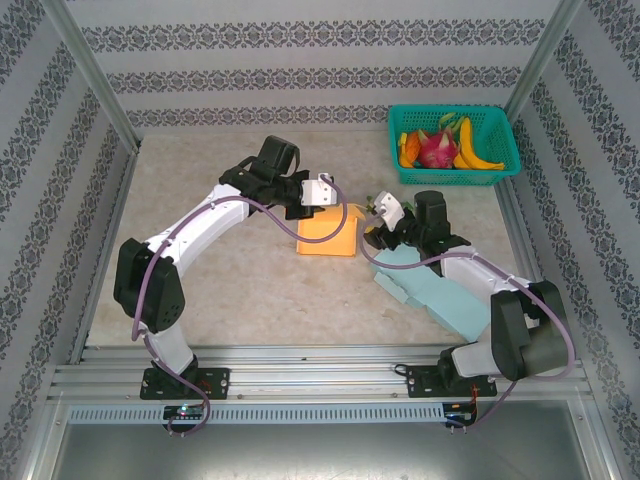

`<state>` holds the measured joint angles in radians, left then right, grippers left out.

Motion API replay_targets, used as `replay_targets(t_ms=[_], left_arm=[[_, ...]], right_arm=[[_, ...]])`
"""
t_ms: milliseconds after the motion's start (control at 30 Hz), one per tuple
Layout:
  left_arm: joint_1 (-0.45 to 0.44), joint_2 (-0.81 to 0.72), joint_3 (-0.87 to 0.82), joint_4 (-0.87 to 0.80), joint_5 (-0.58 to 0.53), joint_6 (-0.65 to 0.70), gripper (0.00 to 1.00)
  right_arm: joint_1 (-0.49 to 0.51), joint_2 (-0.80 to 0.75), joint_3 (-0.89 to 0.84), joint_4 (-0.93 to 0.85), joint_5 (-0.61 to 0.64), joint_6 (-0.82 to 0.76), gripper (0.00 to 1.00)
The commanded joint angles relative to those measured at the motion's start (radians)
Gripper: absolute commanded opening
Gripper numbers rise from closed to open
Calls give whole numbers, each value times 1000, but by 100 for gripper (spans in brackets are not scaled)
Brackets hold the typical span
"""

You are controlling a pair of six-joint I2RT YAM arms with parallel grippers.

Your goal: Fold the paper box

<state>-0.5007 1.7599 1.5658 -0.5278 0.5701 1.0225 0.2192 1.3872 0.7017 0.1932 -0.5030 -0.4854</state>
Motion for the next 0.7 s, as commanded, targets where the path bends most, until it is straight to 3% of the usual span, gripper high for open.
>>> replay_targets(t_ms=[0,133,667], left_arm=[[13,-42,-18,-19,44,31,0],[13,-46,-24,-17,16,34,0],[1,-54,-16,-62,68,43,0]], right_arm=[[-26,-32,-24,32,-94,-33,62],[-75,-80,-49,54,-170,-6,62],[-69,-29,-27,81,-179,32,62]])
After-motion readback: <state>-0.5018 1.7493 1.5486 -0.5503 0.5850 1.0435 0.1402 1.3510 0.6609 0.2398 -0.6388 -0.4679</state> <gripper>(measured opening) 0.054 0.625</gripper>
